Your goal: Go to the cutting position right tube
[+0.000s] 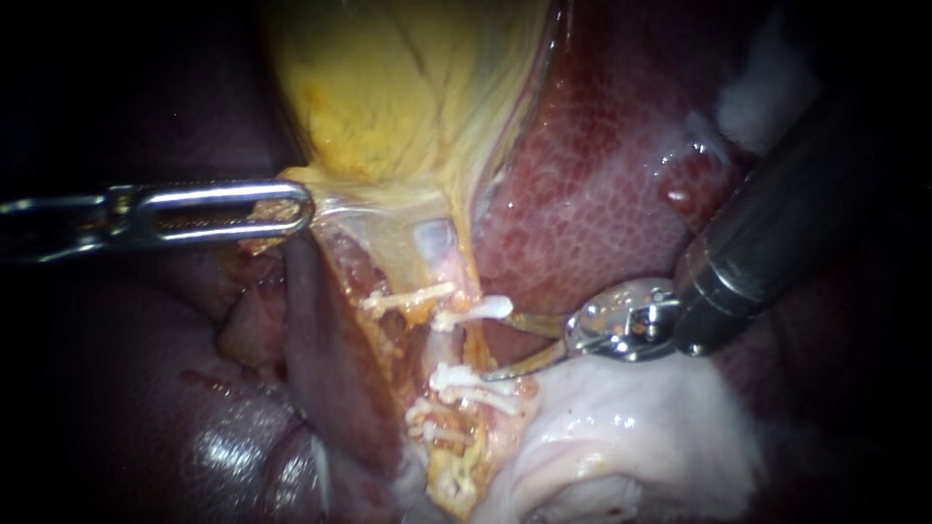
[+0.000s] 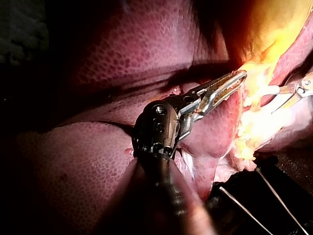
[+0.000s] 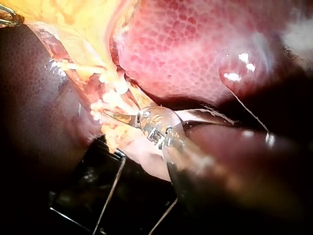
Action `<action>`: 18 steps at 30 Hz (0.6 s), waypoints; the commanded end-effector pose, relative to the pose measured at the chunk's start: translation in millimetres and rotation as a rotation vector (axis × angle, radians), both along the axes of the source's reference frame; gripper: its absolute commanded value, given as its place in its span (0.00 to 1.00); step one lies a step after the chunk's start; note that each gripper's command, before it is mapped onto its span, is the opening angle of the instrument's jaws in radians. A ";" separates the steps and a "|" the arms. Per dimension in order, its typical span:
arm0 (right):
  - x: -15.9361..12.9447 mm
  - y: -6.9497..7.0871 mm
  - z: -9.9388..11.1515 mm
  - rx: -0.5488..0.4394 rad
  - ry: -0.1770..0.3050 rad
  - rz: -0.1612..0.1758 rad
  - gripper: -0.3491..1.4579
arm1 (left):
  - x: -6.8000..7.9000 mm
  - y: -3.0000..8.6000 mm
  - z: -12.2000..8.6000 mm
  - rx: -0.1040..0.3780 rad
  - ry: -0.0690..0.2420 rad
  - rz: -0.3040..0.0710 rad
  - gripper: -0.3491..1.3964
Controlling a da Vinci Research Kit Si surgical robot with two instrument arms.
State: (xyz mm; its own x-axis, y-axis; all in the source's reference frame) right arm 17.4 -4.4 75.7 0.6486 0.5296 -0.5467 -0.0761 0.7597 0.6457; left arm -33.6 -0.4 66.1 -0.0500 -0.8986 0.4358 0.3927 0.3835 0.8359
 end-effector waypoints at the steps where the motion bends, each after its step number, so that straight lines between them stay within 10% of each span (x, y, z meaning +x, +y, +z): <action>1: 0.1 0.0 0.2 0.002 -0.003 0.004 0.94 | 0.0 0.0 0.1 0.000 0.001 0.000 0.00; 18: 2.5 -0.9 1.6 0.079 0.072 -0.036 0.90 | 0.3 0.3 0.7 -0.001 0.003 -0.002 0.00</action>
